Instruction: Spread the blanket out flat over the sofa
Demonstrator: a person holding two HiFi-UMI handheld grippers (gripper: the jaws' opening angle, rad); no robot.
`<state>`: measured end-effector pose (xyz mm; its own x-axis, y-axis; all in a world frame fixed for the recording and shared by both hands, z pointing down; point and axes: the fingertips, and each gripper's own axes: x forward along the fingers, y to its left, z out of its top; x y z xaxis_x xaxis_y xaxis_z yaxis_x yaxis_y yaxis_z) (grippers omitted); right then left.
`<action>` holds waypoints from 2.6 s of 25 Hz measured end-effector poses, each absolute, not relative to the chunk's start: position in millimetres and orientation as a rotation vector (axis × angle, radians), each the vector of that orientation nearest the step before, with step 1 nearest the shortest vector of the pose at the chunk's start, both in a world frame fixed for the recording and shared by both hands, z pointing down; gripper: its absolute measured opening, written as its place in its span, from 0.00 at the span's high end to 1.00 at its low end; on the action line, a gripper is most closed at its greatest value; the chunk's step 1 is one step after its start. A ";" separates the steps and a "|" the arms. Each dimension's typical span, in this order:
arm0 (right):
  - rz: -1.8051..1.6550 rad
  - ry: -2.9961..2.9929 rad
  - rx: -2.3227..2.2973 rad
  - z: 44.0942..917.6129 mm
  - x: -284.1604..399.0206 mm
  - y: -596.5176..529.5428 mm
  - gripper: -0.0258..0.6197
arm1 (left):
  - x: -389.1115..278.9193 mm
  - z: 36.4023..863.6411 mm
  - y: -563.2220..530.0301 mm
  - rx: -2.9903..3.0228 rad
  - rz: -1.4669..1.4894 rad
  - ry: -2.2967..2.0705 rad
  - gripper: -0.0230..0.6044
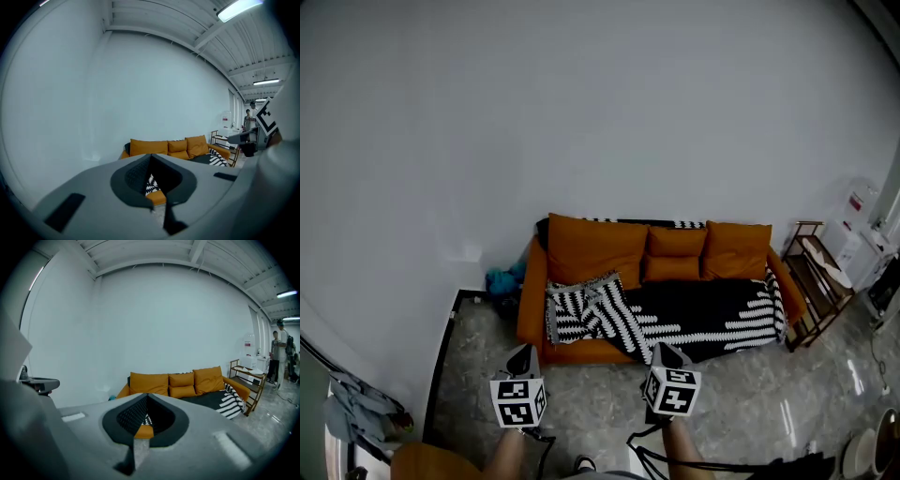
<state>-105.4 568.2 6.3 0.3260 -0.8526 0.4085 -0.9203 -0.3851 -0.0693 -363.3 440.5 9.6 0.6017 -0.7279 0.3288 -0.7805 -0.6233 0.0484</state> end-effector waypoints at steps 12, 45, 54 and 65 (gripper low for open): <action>0.626 -1.624 2.393 19.1 -64.9 531.1 0.95 | -347.9 26.3 406.7 2.583 0.482 -1.292 0.96; 0.630 -1.474 2.469 13.0 21.6 309.5 0.95 | -259.2 33.8 150.5 2.624 0.502 -1.161 0.96; 0.653 -1.450 2.449 21.1 24.0 245.5 0.95 | -250.5 35.9 78.4 2.635 0.508 -1.138 0.96; 0.704 -1.435 2.391 41.5 51.3 232.4 0.95 | -230.7 57.3 63.4 2.565 0.543 -1.152 0.96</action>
<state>51.3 232.4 41.5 0.3931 -0.7507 0.5309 -0.8794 -0.4756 -0.0213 -230.7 63.4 57.3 0.6117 -0.6550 0.4436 -0.7590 -0.6439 0.0960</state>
